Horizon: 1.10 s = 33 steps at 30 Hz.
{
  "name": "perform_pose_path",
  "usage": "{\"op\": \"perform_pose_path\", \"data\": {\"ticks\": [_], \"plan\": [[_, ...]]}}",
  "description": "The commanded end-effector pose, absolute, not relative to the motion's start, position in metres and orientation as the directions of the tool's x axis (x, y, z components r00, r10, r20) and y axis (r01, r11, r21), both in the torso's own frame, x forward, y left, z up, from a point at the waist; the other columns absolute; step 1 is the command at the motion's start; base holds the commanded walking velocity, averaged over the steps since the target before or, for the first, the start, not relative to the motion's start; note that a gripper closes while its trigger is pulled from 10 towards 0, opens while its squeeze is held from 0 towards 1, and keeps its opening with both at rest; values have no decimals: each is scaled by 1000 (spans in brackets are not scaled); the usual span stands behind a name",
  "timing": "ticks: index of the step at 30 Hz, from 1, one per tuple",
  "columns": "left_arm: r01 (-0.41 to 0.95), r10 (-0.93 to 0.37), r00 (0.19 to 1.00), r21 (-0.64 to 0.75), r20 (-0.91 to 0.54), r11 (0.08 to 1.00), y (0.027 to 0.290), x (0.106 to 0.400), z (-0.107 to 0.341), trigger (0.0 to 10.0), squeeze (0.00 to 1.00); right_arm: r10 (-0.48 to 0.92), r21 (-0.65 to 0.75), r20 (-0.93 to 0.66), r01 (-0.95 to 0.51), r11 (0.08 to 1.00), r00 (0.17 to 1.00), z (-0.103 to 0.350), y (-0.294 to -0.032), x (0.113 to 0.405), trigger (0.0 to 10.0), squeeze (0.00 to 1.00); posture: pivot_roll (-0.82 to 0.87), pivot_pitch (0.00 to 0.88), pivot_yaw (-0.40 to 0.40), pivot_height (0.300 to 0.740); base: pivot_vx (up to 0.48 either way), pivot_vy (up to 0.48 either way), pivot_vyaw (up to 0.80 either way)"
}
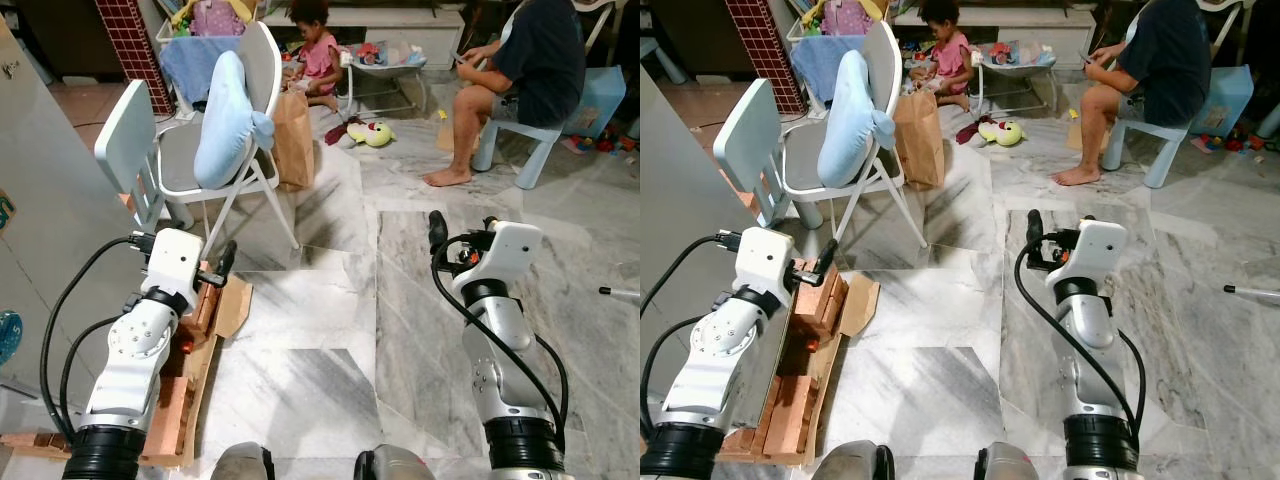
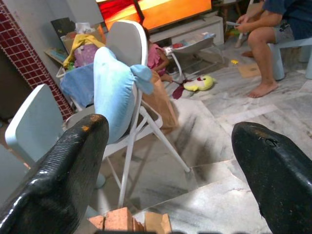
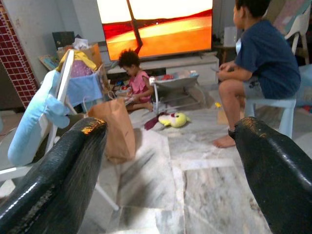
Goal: Restocking fridge
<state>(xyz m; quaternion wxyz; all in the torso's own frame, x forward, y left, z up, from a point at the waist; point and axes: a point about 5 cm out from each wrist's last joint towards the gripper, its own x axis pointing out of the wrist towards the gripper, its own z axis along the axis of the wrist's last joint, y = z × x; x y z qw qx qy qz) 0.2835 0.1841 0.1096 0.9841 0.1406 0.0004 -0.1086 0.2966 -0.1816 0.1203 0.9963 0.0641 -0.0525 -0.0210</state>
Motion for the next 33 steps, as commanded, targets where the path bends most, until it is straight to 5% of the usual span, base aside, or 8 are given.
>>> {"op": "perform_pose_path", "data": {"ticks": [1, 11, 33], "plan": [[200, -203, 979, 297, -23, 934, 186, 283, 112, 10000, 0, -53, 141, 111, 37, 989, 992, 126, -181, 298, 10000, 0, 22, 61, -13, 740, 0, 0, 0], [220, -219, 975, 279, -36, 935, 178, 288, 104, 10000, 0, -27, 162, 200, -6, 987, 980, 158, -184, 292, 10000, 0, -35, 66, -15, 740, 0, 0, 0], [173, -172, 985, 264, -28, 949, 178, 266, 98, 10000, 0, 19, 169, 80, -33, 985, 997, 129, -168, 291, 10000, 0, 50, 57, -82, 740, 0, 81, 0]]}}
